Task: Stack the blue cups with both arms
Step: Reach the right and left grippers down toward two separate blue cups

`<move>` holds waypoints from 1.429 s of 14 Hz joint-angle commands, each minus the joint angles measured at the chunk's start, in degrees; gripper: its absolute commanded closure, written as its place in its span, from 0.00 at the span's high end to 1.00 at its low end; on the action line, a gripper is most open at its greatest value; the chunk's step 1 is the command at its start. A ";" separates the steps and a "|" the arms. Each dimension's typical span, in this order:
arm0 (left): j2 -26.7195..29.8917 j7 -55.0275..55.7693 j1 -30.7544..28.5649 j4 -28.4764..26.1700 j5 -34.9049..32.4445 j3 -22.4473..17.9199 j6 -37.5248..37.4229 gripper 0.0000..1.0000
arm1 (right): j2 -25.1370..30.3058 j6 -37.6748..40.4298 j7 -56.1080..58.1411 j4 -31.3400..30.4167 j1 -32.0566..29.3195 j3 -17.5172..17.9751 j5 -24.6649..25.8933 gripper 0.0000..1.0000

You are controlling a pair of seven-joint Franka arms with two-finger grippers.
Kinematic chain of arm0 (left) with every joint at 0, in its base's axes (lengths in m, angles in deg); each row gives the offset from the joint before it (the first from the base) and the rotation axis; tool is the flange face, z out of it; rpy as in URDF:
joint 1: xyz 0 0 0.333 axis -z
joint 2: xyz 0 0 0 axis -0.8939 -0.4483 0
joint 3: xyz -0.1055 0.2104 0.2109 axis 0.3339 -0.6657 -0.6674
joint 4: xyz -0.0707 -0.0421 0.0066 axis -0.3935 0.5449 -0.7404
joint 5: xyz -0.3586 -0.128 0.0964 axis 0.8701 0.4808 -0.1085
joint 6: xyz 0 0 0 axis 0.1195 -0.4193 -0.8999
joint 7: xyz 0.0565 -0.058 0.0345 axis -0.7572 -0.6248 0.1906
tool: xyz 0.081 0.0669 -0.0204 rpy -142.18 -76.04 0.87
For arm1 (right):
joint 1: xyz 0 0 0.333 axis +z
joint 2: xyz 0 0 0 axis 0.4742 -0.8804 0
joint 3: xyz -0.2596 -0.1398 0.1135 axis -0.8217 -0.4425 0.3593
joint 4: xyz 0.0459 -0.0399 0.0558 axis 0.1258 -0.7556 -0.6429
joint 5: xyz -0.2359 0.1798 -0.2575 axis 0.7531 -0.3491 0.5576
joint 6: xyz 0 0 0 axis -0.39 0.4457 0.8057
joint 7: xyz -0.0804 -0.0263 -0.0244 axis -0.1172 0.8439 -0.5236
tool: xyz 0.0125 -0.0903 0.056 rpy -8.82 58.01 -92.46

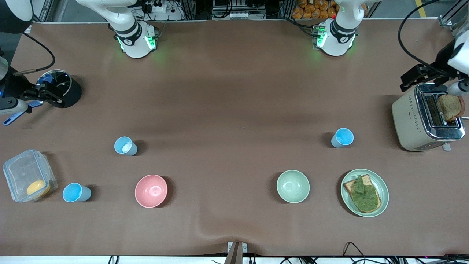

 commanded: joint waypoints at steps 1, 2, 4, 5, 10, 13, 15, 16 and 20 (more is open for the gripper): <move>0.14 -0.49 -0.49 0.98 0.67 0.07 -1.26 1.00 | 1.85 -0.11 -0.68 -1.57 -0.62 0.10 -0.90 1.00; 0.05 -0.41 -0.58 1.24 0.32 0.07 -1.26 1.00 | 1.76 -0.02 -2.33 -1.48 -1.14 0.10 -2.64 1.00; -0.47 -0.24 -0.23 1.42 -0.21 -0.02 -1.26 1.00 | 1.76 2.17 -8.03 -1.48 -1.76 0.10 -5.20 1.00; -0.65 -0.15 -0.05 1.60 -0.39 -0.02 -1.26 1.00 | 1.76 2.44 -8.23 -1.22 -1.68 0.19 -4.86 1.00; -1.00 -0.50 -0.93 2.39 -1.35 -0.19 -1.26 1.00 | 1.50 2.53 -8.24 -0.25 -1.15 0.63 -3.89 1.00; -2.49 -2.86 -1.10 2.13 -1.27 -0.63 -1.26 1.00 | 1.24 2.88 -8.15 0.45 -0.36 0.63 -3.45 1.00; -5.64 -2.96 -1.10 2.47 -1.27 -0.81 -1.26 1.00 | 0.71 2.88 -8.06 0.45 -0.45 0.63 -3.45 1.00; -7.66 -2.26 -0.93 2.65 -1.44 -0.98 -1.17 1.00 | 0.36 2.97 -8.06 0.72 -0.45 0.63 -3.45 1.00; -11.54 -2.86 -4.08 3.01 0.48 -0.81 -0.64 1.00 | -1.13 3.15 -8.24 0.72 0.25 0.63 -3.45 1.00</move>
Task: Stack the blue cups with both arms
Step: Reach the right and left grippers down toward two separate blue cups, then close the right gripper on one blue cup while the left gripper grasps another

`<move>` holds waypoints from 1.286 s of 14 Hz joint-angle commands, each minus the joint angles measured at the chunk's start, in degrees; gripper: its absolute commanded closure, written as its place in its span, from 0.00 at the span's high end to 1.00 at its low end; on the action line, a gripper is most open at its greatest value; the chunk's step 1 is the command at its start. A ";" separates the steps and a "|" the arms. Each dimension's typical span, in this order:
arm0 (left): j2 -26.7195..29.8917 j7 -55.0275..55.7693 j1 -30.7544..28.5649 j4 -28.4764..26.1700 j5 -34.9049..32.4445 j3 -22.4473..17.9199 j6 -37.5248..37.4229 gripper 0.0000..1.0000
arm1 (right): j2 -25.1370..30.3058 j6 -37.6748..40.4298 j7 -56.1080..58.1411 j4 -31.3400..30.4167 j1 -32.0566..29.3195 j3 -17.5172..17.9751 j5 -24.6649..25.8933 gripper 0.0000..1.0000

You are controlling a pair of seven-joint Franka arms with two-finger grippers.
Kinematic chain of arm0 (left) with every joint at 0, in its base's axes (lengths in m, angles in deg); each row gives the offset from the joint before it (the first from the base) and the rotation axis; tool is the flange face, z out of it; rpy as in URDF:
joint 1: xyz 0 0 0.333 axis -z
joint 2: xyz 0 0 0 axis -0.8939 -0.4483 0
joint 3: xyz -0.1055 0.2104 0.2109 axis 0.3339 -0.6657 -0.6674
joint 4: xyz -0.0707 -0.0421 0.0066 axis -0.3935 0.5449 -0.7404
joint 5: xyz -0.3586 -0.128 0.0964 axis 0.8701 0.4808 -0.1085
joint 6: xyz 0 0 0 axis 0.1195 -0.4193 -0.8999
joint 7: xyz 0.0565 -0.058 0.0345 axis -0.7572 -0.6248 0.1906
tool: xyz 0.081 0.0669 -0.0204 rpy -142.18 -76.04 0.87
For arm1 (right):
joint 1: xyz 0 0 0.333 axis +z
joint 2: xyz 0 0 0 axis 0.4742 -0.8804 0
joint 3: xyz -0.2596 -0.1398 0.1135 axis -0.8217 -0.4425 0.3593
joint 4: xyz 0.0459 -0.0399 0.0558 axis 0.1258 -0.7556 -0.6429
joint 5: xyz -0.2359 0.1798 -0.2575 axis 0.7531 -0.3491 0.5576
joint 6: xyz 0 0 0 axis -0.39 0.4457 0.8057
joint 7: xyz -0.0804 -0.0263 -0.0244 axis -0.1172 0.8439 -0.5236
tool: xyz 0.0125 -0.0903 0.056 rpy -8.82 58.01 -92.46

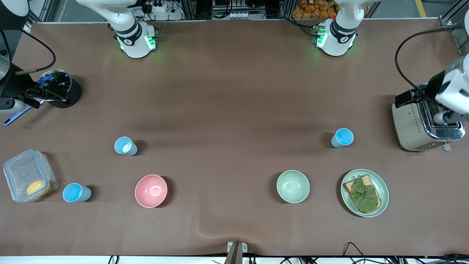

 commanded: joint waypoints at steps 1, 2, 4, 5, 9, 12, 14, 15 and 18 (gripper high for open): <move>-3.33 -1.18 -2.28 -0.25 1.50 0.48 -0.36 1.00 | -3.00 0.84 -0.93 0.33 2.11 0.12 0.22 1.00; -3.86 -1.18 -2.11 -3.05 1.51 0.48 2.60 1.00 | -4.59 1.10 -1.28 -0.11 3.86 0.12 0.22 1.00; -2.47 -1.18 -2.02 -10.95 1.42 1.09 9.45 1.00 | -7.40 -0.47 -2.24 -0.11 5.72 0.12 0.31 1.00; -1.85 -1.10 -1.76 -14.38 1.42 1.27 13.14 1.00 | -9.50 -2.30 -3.47 -0.37 6.16 0.12 0.31 1.00; -1.93 -0.04 -2.02 -25.64 1.07 2.85 25.63 1.00 | -13.30 -14.76 -4.61 -7.38 8.27 0.04 0.31 1.00; -3.69 -0.04 -2.55 -31.10 1.07 2.85 33.36 1.00 | -15.75 -24.80 -6.82 -13.55 8.62 0.04 0.31 1.00; -6.31 -0.04 -2.46 -31.30 1.07 2.85 34.97 1.00 | -19.00 -28.32 -7.25 -14.26 8.71 0.04 0.31 1.00; -8.33 -0.04 -2.46 -30.86 0.98 2.85 36.28 1.00 | -20.15 -30.17 -7.78 -15.31 8.71 0.04 0.31 1.00; -13.70 -0.13 -2.37 -28.93 0.89 2.77 40.60 1.00 | -21.91 -37.72 -7.96 -19.87 8.89 0.12 0.31 1.00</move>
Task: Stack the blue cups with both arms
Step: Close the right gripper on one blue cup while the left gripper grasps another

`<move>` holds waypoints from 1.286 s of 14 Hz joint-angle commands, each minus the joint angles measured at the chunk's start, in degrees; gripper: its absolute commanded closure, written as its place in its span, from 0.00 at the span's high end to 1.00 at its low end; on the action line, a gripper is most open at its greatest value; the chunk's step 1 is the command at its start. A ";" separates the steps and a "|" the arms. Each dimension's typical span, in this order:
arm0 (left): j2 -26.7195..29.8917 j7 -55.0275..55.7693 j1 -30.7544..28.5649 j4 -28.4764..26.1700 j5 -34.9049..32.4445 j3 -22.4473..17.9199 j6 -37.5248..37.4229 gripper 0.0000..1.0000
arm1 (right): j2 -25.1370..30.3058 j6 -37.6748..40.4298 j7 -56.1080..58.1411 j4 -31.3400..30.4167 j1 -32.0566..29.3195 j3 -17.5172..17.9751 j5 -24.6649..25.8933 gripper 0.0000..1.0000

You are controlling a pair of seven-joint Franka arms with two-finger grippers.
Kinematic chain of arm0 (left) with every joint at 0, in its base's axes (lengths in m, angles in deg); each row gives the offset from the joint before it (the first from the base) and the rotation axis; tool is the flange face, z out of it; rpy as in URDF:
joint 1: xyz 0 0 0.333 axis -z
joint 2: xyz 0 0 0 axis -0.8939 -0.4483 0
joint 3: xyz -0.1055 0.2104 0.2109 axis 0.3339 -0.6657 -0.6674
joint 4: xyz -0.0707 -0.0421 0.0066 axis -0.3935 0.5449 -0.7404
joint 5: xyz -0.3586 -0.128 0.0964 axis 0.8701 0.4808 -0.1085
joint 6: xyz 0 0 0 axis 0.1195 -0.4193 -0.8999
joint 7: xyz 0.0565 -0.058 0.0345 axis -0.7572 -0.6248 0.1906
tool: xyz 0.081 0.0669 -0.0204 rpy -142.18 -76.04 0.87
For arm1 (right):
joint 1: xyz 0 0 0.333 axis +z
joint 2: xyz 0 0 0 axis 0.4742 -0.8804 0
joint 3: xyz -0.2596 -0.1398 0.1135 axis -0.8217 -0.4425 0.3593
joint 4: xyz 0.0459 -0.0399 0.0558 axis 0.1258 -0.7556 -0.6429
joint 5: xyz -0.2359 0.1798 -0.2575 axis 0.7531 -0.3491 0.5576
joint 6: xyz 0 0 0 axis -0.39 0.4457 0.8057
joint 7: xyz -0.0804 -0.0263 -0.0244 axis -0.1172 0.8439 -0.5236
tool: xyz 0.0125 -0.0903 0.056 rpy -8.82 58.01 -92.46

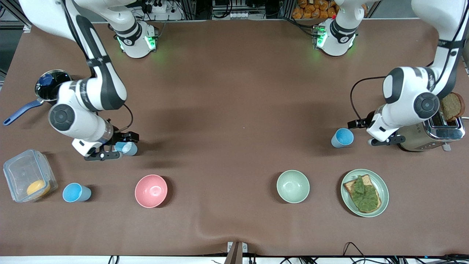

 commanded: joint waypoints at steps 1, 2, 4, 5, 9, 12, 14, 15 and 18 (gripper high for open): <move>-4.78 -0.04 -0.38 3.69 0.45 0.29 1.48 1.00 | -1.63 -5.95 -1.48 -3.67 1.28 -0.20 0.29 1.00; -5.41 0.04 -0.30 4.49 0.45 0.29 1.48 1.00 | -2.69 -6.67 -1.48 -3.60 1.72 -0.20 0.29 0.88; -8.47 -0.04 -0.03 6.33 0.45 0.29 1.48 1.00 | -4.28 -7.38 -1.57 -3.42 1.73 -0.20 0.29 0.41; -8.92 -0.04 0.14 7.04 0.45 0.29 1.48 1.00 | -4.28 -7.29 -1.57 -3.33 1.99 -0.20 0.29 0.20; -13.92 -0.13 0.58 11.86 -0.96 0.38 1.48 1.00 | -4.37 -6.50 -1.39 -2.28 1.99 -0.20 0.29 0.00; -15.34 0.13 0.93 12.84 -0.87 0.47 1.39 0.21 | -4.11 -2.05 -1.30 0.78 2.17 -0.29 0.29 0.00; -15.34 1.09 1.20 12.49 -0.87 0.47 1.30 0.00 | -4.11 7.26 -1.48 6.75 2.25 -0.20 0.29 0.00; -15.17 2.14 1.72 12.58 -0.87 0.47 1.30 0.00 | -4.11 11.39 -1.65 9.82 2.51 -0.11 0.03 0.00; -13.42 6.18 1.90 12.49 -0.87 0.90 1.13 0.00 | -4.02 18.80 -4.88 15.46 6.02 0.06 -1.02 0.00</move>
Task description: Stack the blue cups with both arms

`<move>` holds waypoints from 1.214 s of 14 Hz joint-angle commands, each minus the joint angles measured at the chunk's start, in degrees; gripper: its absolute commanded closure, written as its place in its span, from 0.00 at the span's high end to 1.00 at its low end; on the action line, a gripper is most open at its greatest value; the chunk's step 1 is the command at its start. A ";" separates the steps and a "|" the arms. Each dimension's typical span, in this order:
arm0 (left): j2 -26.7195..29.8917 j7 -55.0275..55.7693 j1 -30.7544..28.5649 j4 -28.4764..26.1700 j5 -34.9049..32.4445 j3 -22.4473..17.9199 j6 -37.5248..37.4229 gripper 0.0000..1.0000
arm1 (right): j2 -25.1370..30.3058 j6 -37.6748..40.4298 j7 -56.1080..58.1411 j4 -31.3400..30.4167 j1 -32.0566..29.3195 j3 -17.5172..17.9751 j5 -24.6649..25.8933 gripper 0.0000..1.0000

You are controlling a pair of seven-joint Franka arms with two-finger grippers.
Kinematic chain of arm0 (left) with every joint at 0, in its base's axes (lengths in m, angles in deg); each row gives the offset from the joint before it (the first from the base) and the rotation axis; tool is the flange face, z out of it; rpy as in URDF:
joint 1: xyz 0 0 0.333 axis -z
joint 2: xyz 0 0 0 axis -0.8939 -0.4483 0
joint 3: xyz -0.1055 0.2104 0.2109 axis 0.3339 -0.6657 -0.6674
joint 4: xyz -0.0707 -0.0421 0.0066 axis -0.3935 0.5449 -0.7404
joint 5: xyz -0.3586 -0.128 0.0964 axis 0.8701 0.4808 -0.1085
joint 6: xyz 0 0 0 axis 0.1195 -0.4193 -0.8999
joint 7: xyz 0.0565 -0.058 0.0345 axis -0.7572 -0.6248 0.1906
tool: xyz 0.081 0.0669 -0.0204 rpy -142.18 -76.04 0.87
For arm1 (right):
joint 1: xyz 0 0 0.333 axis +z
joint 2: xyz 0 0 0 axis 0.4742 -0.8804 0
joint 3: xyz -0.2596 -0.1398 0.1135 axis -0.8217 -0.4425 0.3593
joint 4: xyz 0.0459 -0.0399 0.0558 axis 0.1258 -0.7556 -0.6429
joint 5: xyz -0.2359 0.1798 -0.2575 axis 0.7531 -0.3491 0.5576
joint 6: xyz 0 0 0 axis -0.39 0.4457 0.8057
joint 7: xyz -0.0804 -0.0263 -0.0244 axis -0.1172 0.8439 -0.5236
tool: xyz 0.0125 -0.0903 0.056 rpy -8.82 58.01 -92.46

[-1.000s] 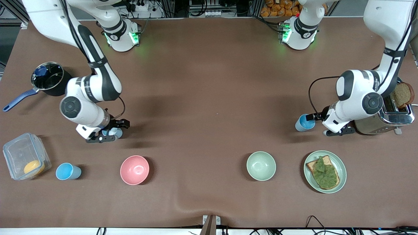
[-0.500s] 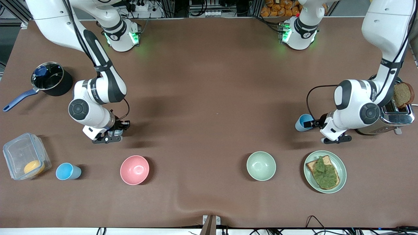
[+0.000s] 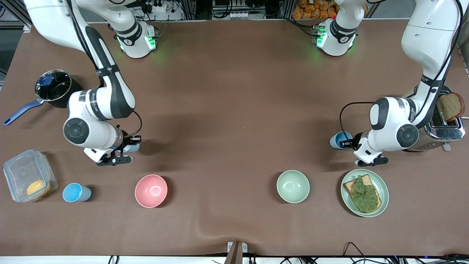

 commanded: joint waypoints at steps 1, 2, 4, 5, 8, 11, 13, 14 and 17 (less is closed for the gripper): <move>3.06 4.38 0.41 0.25 -0.78 0.86 -0.96 0.00 | 0.01 3.84 -8.53 4.12 5.71 0.00 -1.07 0.00; 4.55 5.79 0.41 0.25 -0.78 1.48 -1.66 0.00 | -0.08 3.84 -13.71 5.08 8.87 0.00 -1.07 0.00; 8.24 8.34 0.23 0.43 -0.78 2.36 -3.59 0.00 | -0.86 3.40 -24.08 7.28 15.46 0.00 -1.51 0.00; 9.56 8.79 0.14 0.60 -0.61 2.45 -3.95 0.00 | -2.17 3.23 -28.57 8.77 17.93 0.00 -1.68 0.00; 13.52 12.99 0.14 0.51 0.10 3.68 -5.00 0.00 | -6.57 0.87 -40.18 12.99 24.88 0.00 -4.75 0.00; 15.11 18.70 0.06 0.60 0.27 6.22 -5.27 0.00 | -10.87 -4.75 -48.89 15.28 30.68 0.00 -5.29 0.00; 14.68 21.00 0.14 0.69 0.19 7.63 -5.18 0.00 | -14.04 -9.85 -53.12 15.64 32.98 0.00 -5.11 0.00; 14.76 21.01 0.06 0.69 0.27 7.72 -5.18 0.00 | -15.18 -11.78 -53.57 15.73 33.59 -0.09 -5.11 0.00; 14.85 21.01 0.06 0.60 0.27 7.72 -5.18 0.00 | -15.90 -13.47 -53.40 15.73 33.86 -0.09 -5.11 0.00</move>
